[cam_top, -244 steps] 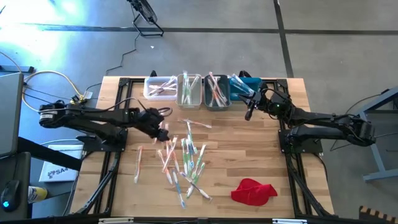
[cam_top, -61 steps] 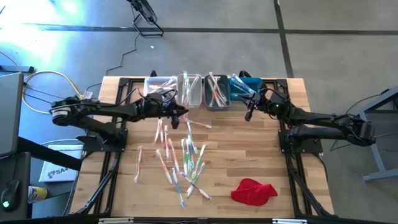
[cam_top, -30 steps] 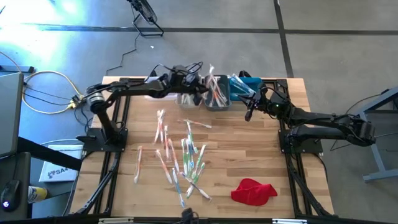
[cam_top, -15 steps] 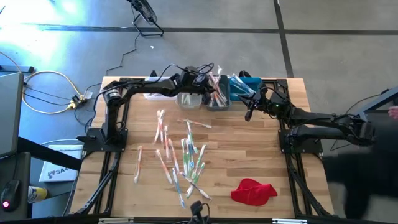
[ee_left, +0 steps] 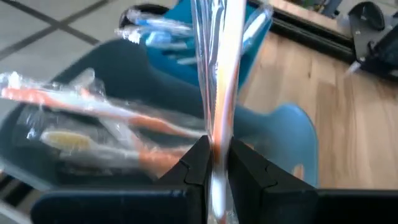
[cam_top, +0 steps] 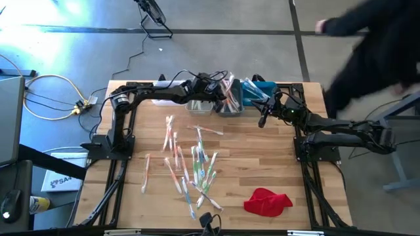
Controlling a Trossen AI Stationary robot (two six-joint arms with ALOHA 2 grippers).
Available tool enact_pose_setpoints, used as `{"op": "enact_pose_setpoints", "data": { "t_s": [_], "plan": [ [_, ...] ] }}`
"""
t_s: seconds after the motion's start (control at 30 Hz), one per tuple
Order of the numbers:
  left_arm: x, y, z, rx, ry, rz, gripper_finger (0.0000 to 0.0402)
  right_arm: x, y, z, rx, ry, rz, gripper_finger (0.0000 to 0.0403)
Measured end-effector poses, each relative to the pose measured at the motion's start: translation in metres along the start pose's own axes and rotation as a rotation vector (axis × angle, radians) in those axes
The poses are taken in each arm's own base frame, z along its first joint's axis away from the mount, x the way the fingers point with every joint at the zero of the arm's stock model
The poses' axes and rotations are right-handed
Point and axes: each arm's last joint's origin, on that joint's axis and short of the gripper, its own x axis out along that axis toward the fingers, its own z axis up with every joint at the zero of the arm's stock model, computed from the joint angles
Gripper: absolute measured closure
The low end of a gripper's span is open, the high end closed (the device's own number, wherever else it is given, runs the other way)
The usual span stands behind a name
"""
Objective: Pick & Place Toothbrushes
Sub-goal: Put the orange toothbrush into the dark green bin
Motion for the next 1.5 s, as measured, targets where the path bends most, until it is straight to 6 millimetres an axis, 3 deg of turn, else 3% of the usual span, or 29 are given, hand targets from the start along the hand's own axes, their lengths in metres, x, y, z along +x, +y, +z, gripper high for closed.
{"op": "enact_pose_setpoints", "data": {
  "t_s": [0.17,0.53,1.0,1.5],
  "plan": [
    [0.008,0.0021,-0.0111,-0.006,0.036,0.021,0.0362,0.0,0.0001,-0.0002,0.0,0.002,0.001,0.0391],
    [0.0079,0.0021,-0.0115,-0.033,0.042,0.022,0.0359,0.0,0.0,-0.0001,-0.001,0.001,0.0,0.0391],
    [0.0079,0.0025,-0.0112,-0.034,0.038,0.031,0.024,0.0,0.0,-0.0002,-0.001,0.001,0.0,0.0391],
    [0.0078,0.0029,-0.0111,-0.033,0.037,0.033,0.0233,0.0,0.0001,-0.0001,-0.002,0.001,0.001,0.0391]
  ]
}}
